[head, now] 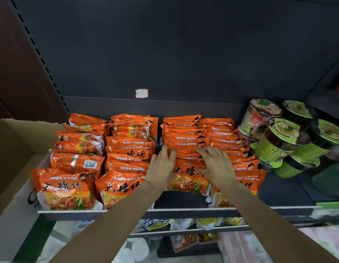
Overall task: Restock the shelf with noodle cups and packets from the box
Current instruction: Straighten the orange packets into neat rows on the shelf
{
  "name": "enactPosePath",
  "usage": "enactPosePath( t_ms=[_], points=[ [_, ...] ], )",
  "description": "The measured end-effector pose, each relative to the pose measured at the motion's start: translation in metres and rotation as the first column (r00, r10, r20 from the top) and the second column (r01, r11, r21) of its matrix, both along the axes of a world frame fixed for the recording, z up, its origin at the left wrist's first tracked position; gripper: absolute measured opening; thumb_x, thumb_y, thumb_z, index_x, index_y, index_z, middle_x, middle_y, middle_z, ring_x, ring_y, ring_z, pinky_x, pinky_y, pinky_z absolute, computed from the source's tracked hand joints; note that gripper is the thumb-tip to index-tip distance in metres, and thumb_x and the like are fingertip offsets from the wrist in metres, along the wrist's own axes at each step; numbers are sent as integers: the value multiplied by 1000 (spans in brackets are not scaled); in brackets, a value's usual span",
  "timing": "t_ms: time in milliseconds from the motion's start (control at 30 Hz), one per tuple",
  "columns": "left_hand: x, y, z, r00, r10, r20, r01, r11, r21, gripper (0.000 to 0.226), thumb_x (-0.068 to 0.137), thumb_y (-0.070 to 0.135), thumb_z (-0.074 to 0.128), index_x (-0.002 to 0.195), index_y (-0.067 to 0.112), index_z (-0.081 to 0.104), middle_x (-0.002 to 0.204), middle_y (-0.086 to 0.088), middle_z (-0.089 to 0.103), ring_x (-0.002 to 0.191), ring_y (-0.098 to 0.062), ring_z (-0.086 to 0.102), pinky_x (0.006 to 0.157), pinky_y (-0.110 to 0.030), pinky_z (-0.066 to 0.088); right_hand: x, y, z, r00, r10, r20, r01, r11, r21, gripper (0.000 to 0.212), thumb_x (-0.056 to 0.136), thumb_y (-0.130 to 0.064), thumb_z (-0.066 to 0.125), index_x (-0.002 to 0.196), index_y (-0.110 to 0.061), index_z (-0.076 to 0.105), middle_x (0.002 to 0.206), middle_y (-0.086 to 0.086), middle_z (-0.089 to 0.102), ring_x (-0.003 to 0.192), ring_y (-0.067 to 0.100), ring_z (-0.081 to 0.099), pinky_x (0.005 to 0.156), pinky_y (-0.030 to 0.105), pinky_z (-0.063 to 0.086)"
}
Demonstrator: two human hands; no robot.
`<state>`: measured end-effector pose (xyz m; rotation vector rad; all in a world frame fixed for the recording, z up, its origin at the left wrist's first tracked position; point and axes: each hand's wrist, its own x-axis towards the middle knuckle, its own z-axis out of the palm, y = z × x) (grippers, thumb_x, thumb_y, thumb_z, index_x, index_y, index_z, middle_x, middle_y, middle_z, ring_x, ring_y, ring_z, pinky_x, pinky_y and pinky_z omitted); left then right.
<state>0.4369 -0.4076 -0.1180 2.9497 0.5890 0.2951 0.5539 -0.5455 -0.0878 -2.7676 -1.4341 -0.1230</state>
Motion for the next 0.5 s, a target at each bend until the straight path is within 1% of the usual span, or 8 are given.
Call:
enactPosePath(
  t_ms=[100,133,200,267,333,367,433,500],
  points=[
    [-2,0,0,1000,13,12,-13,1000,-22,77,83,33,68,142,15,22,142,-11,26,126,-25,41,104,-34,34,-1,0,-4,998,42,48,-43,999,30,67,79,-31,71,139,-20,43,130,2,51,123,21,44,104,35,32],
    [-1,1,1,1000,12,5,-12,997,-72,77,83,31,69,142,15,22,142,-11,25,126,-25,42,105,-34,36,-1,0,-6,998,46,45,-47,998,38,66,80,-30,72,138,-19,44,128,3,51,123,21,45,103,36,32],
    [0,4,5,1000,6,-13,-9,967,-256,82,80,24,73,143,15,21,144,-10,20,129,-27,38,108,-34,36,-1,1,-6,999,48,22,-48,999,10,66,83,-31,68,141,-20,39,133,1,45,127,20,39,107,35,29],
    [1,8,15,999,37,-10,-37,871,-490,93,76,19,76,146,16,15,149,-9,13,137,-28,28,113,-38,30,1,2,-6,999,38,-17,-39,999,-13,71,84,-34,67,144,-22,32,138,0,37,130,18,33,111,35,26],
    [4,11,25,992,122,33,-71,752,-656,97,76,15,76,148,17,11,152,-9,13,141,-27,22,114,-38,26,2,1,-5,998,32,-47,-33,999,-22,77,81,-36,69,145,-23,28,141,-1,32,133,18,29,113,35,23],
    [6,12,29,983,171,60,-76,692,-718,93,77,13,75,148,16,14,150,-9,22,139,-26,25,112,-37,27,2,1,-4,998,29,-64,-30,999,-19,80,80,-37,70,145,-23,26,144,-1,30,135,18,27,113,35,22],
    [9,13,35,966,234,108,-45,565,-824,76,80,9,71,142,16,26,137,-7,43,130,-24,41,107,-36,36,2,1,-4,995,25,-93,-27,999,-18,86,79,-36,71,147,-22,21,149,-1,24,139,18,23,114,34,20],
    [10,11,37,965,242,103,-26,477,-879,65,83,5,67,137,19,33,128,-4,53,122,-23,50,103,-37,42,3,1,-6,994,23,-107,-27,999,-33,90,78,-36,72,148,-22,17,151,0,23,140,18,22,115,33,21]
  ],
)
